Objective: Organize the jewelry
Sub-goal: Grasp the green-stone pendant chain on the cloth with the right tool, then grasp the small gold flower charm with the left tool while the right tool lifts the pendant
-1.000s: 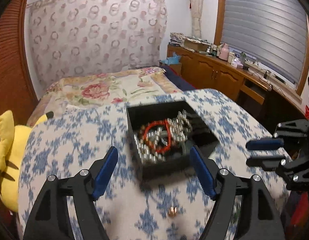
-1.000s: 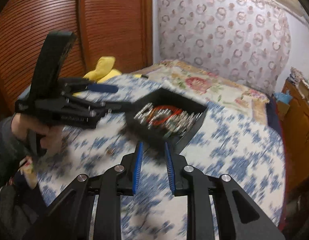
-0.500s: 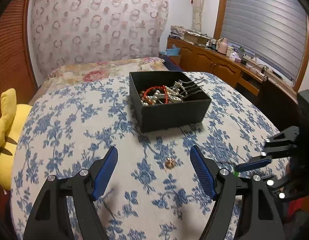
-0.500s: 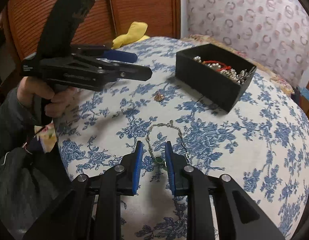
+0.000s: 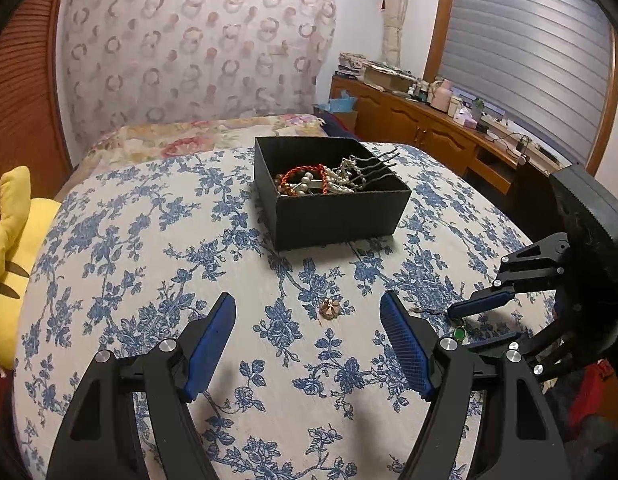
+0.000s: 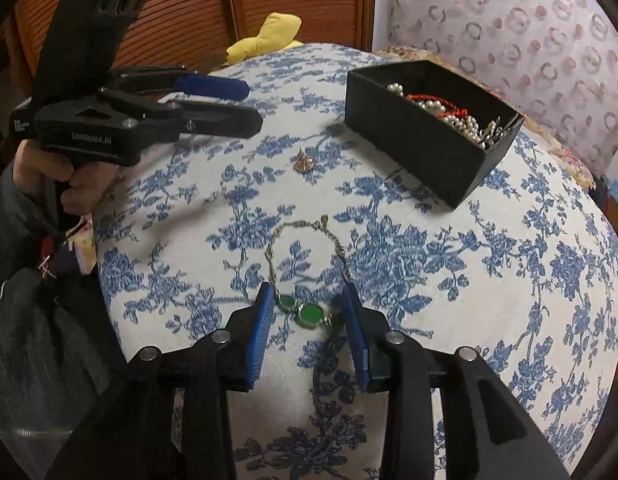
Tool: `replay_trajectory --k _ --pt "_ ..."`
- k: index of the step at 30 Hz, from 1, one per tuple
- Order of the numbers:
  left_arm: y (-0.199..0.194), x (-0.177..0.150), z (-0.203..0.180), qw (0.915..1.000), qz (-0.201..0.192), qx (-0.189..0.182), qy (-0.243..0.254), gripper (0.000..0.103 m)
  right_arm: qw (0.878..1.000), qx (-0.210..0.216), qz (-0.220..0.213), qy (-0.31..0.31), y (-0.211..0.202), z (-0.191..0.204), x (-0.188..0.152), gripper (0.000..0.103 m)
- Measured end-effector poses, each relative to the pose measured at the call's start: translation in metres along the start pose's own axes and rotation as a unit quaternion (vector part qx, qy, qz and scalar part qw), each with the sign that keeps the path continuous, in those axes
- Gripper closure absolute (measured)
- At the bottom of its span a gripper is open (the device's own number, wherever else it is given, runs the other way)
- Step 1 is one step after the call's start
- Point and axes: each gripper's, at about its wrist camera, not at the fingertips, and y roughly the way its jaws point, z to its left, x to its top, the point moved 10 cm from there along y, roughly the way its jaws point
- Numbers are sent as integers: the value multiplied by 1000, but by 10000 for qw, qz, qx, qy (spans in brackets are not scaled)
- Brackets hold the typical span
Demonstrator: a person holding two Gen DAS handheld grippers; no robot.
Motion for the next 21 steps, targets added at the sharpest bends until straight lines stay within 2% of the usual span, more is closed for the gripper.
replay_trajectory --k 10,11,13,14,16,19,21 --pt "4 -5 1 10000 63 27 -12 31 9994 -41 135 -306 -4 12 -11 65" --pt "4 -6 1 10000 82 24 -27 31 9994 -54 116 -325 -3 13 -11 67" --pt "7 -9 3 9999 129 29 -28 31 9994 -75 50 -328 -3 13 -7 82" --pt "9 -10 3 9999 160 37 -17 31 9994 -117 21 -332 -3 12 -6 86" --pt "13 -14 2 9997 250 40 14 32 9993 -151 -14 -353 -2 12 -4 88" --pt "22 -20 -1 9988 483 -54 33 44 9992 -263 -127 -256 -3 4 -1 88" --pt "26 -21 -5 9982 579 -76 101 47 9991 -293 -274 -104 -8 -4 3 88"
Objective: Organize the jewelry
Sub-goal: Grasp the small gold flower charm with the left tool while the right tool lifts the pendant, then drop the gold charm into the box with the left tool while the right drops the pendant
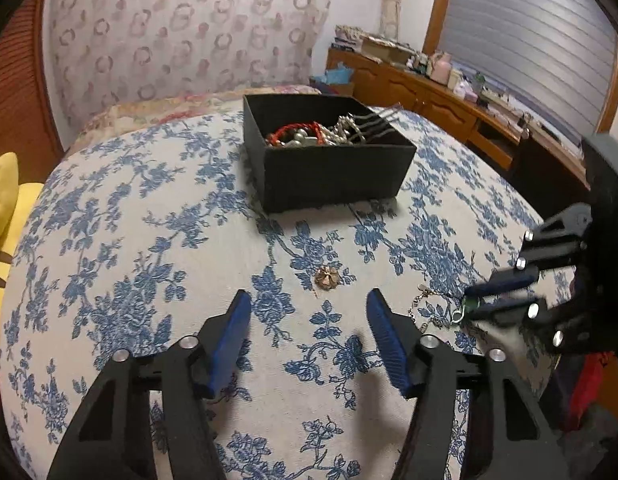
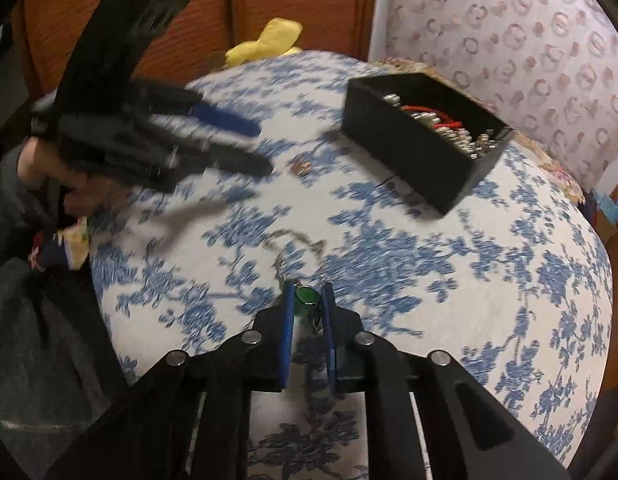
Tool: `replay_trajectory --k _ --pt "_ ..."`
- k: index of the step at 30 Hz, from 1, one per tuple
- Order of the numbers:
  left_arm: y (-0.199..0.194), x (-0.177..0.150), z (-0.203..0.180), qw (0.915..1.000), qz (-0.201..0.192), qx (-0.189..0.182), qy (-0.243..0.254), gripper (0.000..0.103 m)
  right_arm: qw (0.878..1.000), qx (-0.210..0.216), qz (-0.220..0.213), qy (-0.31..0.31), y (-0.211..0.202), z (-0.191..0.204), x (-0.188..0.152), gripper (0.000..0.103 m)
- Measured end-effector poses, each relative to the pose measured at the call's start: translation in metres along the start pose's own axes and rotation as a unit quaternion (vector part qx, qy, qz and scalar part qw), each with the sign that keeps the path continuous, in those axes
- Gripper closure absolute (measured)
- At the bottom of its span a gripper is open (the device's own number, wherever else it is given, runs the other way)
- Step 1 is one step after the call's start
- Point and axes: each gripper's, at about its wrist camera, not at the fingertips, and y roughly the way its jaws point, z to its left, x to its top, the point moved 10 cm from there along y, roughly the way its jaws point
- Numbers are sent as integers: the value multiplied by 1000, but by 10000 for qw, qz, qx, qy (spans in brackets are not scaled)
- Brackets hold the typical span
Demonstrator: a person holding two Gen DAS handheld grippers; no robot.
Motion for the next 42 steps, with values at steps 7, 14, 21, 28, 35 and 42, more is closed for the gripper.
replay_trajectory --k 7,14,21,28,35,42 --pt "15 7 -10 9996 244 -33 135 64 9980 -156 -487 380 -25 -26 20 88" --pt "27 13 -15 9991 282 105 306 86 9956 -232 -762 501 -40 -38 32 88" --pt "20 16 -18 9991 145 161 369 89 9934 -344 -996 449 -54 -46 55 88" --pt "2 43 -17 9991 -187 191 325 89 9885 -545 -1343 422 -72 -66 98 88" --pt "-8 71 -17 9982 -425 234 340 89 9850 -657 -1509 515 -68 -92 144 88" --pt "-8 94 -10 9981 -568 139 206 89 9846 -703 -1406 760 -42 -116 170 88"
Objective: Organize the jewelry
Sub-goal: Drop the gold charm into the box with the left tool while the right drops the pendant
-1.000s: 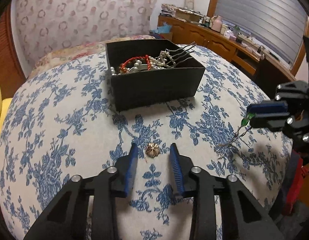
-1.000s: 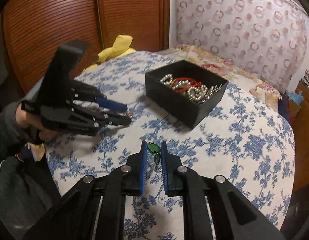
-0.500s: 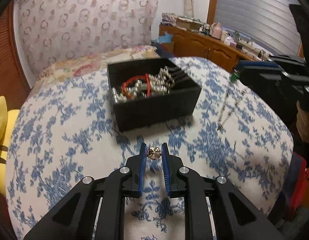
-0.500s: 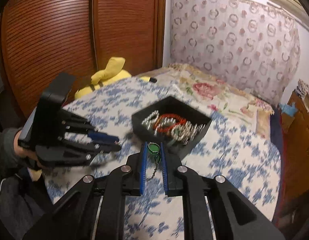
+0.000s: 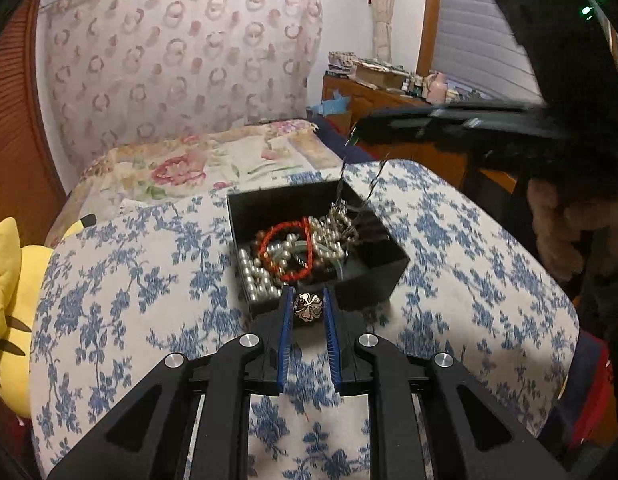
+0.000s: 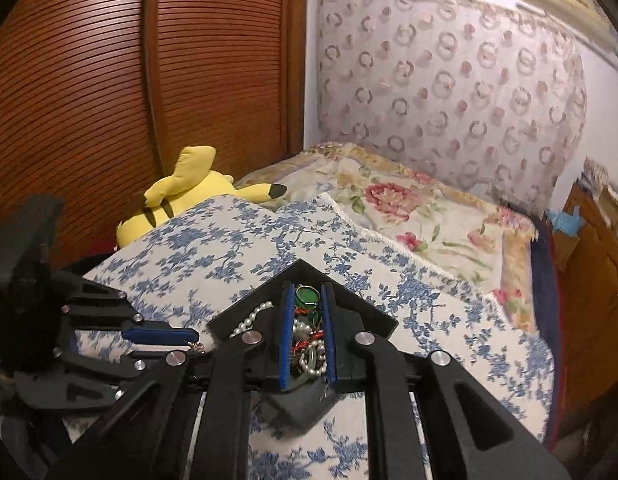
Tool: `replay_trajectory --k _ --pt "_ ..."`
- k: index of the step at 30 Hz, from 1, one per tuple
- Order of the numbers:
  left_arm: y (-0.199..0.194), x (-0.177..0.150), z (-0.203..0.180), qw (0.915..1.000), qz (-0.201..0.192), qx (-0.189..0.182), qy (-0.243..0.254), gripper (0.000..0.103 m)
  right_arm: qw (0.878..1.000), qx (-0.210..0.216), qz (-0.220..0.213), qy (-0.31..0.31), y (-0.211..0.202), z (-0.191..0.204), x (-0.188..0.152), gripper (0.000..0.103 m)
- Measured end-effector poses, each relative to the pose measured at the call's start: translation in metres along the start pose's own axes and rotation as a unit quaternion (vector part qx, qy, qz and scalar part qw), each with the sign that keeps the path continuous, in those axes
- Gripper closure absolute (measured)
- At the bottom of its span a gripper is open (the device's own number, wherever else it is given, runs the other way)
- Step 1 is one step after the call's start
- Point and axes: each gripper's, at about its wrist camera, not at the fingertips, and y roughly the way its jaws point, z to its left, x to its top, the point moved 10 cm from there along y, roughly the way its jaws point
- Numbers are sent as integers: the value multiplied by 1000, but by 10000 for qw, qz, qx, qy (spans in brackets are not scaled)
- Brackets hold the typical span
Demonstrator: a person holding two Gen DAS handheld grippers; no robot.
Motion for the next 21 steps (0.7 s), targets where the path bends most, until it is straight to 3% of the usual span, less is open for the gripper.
replay_trajectory --k 4,5,8,15,16,21 --pt "7 18 6 9999 -102 29 -35 89 9996 -25 109 246 17 -10 -1 84" --pt "8 21 6 9999 -117 25 -50 89 9995 -51 129 285 19 -12 -2 76" --pt "18 34 11 9998 -153 60 -106 89 9993 -61 101 345 20 -16 -5 67" --pt "46 54 27 9992 -133 160 -344 89 9982 -114 52 580 8 -29 -16 66" --pt "49 56 30 9990 -144 229 -349 87 9980 -140 35 608 5 -31 -19 66" --pt "48 58 36 9982 -246 336 -436 55 9965 -261 -83 788 -10 -34 -33 66"
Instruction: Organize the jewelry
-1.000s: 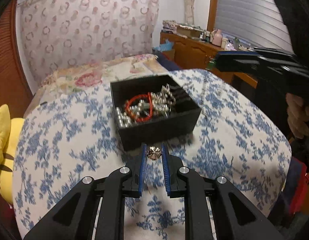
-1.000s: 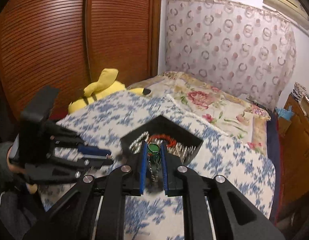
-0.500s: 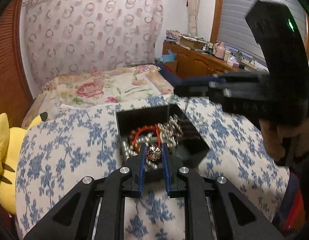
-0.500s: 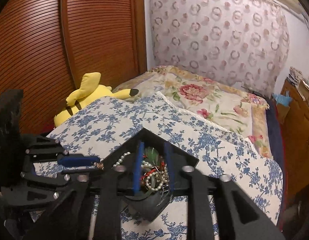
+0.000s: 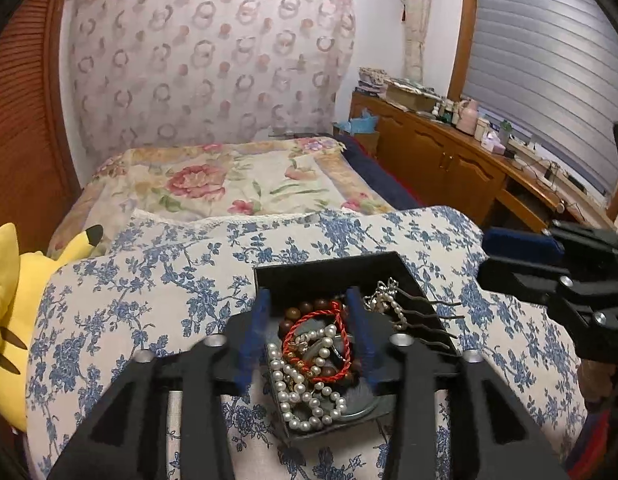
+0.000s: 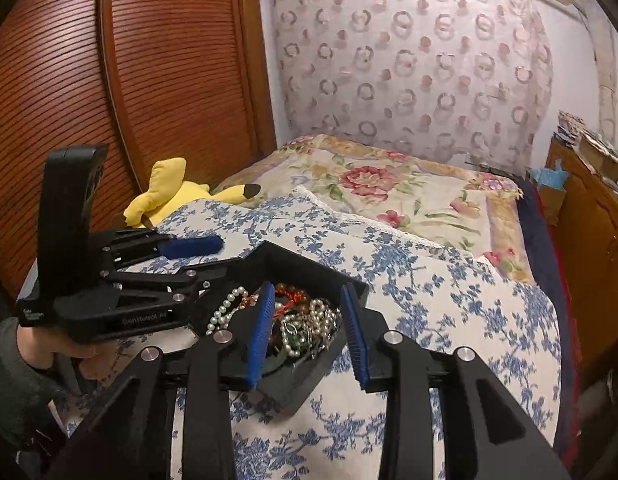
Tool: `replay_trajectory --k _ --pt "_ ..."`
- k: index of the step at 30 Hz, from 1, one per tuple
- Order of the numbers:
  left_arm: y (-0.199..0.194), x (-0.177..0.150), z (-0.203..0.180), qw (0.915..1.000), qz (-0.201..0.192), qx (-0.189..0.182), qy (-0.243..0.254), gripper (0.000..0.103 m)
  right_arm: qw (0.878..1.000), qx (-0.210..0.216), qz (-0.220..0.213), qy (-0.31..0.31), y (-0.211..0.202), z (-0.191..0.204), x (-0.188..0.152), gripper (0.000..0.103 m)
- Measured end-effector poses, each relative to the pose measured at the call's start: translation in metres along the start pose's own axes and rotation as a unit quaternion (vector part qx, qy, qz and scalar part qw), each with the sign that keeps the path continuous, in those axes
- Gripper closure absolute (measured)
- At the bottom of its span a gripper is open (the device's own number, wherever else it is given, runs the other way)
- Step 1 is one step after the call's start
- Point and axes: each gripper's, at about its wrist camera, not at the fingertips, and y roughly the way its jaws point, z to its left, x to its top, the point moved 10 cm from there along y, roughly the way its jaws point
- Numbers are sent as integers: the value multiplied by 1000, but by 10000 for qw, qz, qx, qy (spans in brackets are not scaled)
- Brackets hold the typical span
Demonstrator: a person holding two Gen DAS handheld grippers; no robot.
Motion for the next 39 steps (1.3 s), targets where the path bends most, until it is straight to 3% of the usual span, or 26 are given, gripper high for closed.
replay_trajectory --k 2,4,7,11,14,21,27,39 --pt "-4 0 2 9999 -56 109 -24 39 9999 -67 -63 78 -6 -3 -4 66" --pt "-11 -2 3 9998 -113 186 8 33 9997 -86 -134 185 -14 -3 -8 66" --pt "-26 -6 4 9988 -257 407 8 15 9988 -218 -325 284 -30 -4 -12 55" --pt "-50 -17 8 9972 -378 634 -113 7 9968 -373 -577 406 -53 -1 -17 41" --pt "-68 -23 7 9964 -499 666 -158 7 9943 -558 -803 433 -72 2 -22 23" --pt "-109 -35 7 9921 -751 997 -158 7 9891 -837 -1098 512 -101 8 -39 3" --pt "-135 -53 8 9892 -871 1152 -249 7 9839 -1154 -1186 680 -117 10 -59 2" --pt "-156 -73 1 9884 -880 1216 -249 7 9803 -1266 -1187 947 -120 14 -81 2"
